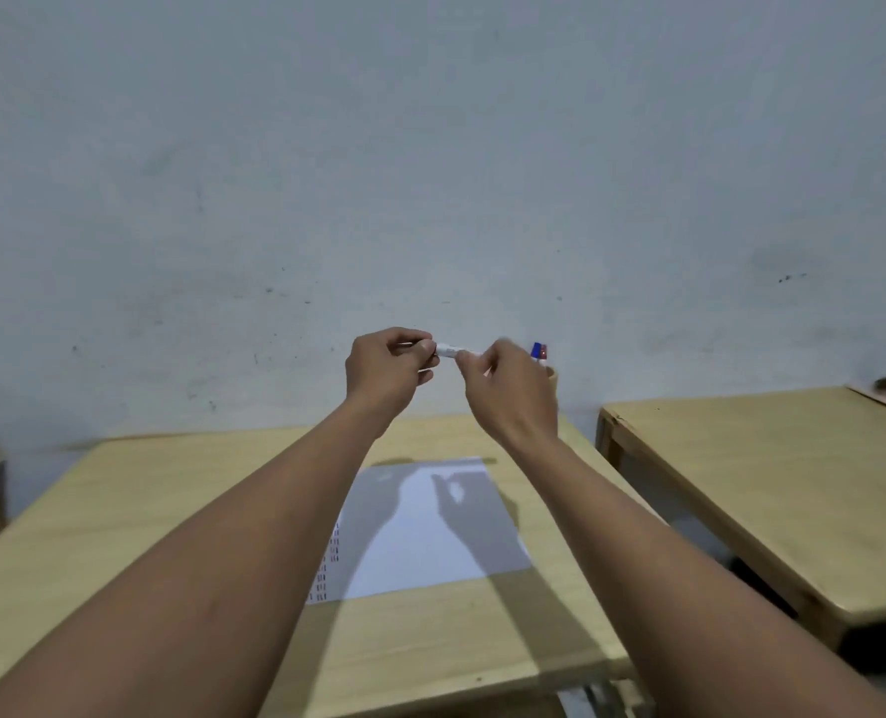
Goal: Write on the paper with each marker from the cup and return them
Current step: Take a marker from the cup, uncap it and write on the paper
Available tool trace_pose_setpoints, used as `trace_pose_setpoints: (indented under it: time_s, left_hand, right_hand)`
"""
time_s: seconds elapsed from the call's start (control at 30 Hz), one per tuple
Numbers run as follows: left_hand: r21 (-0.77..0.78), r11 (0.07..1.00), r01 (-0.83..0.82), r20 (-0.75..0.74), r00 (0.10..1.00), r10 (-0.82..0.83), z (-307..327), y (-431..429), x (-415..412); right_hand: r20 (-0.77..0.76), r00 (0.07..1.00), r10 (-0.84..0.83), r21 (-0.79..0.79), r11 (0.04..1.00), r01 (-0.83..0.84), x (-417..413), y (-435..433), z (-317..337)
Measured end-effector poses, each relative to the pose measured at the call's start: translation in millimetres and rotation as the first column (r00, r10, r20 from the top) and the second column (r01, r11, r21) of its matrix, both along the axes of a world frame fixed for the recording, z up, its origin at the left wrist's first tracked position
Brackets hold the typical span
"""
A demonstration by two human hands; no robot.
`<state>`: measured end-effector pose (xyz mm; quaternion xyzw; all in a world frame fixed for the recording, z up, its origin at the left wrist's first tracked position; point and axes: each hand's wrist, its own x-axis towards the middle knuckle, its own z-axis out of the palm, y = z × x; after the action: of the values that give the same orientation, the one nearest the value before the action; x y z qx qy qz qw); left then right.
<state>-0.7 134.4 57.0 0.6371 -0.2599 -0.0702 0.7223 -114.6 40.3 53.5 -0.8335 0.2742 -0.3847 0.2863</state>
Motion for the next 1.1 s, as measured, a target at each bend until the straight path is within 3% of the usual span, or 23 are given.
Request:
trace_pose_setpoints:
  time_s: [0.03,0.07,0.1,0.17,0.23,0.47,0.57,0.77,0.87,1.1]
  left_hand:
    - [-0.003,1.000,0.011,-0.005,1.000,-0.011,0,6,0]
    - [0.008,1.000,0.030,-0.006,1.000,-0.030,-1,11,-1]
    - [0.034,0.998,0.052,-0.002,0.999,-0.052,-2,17,-1]
    - [0.109,0.990,0.090,0.017,0.996,-0.092,-5,28,0]
    - [0.154,0.984,0.094,0.024,0.995,-0.099,-8,39,4]
    - [0.196,0.980,0.042,-0.021,0.999,-0.038,-15,72,19]
    - [0.289,0.957,-0.013,0.006,1.000,0.012,-21,92,33]
    - [0.533,0.769,-0.352,0.255,0.934,0.251,-62,139,57]
    - [0.603,0.680,-0.418,0.333,0.906,0.262,-86,156,62]
    - [0.641,0.589,-0.492,0.403,0.869,0.288,-123,160,61]
  right_hand:
    - [0.016,0.998,0.056,0.229,0.972,-0.059,3,9,-3]
    - [0.081,0.989,0.123,0.490,0.859,-0.147,6,16,-5]
    - [0.186,0.970,0.157,0.693,0.679,-0.243,9,21,-7]
    - [0.396,0.908,0.139,0.822,0.387,-0.418,17,26,-11]
    - [0.502,0.860,0.094,0.812,0.292,-0.506,24,32,-15]
    - [0.601,0.796,0.071,0.745,0.312,-0.590,45,61,-25]
    - [0.575,0.814,0.085,0.751,0.340,-0.566,50,66,-31]
    - [0.436,0.876,0.206,0.748,0.457,-0.480,56,75,-49]
    - [0.392,0.883,0.258,0.737,0.486,-0.469,58,80,-61]
    - [0.304,0.883,0.358,0.695,0.550,-0.462,64,84,-83]
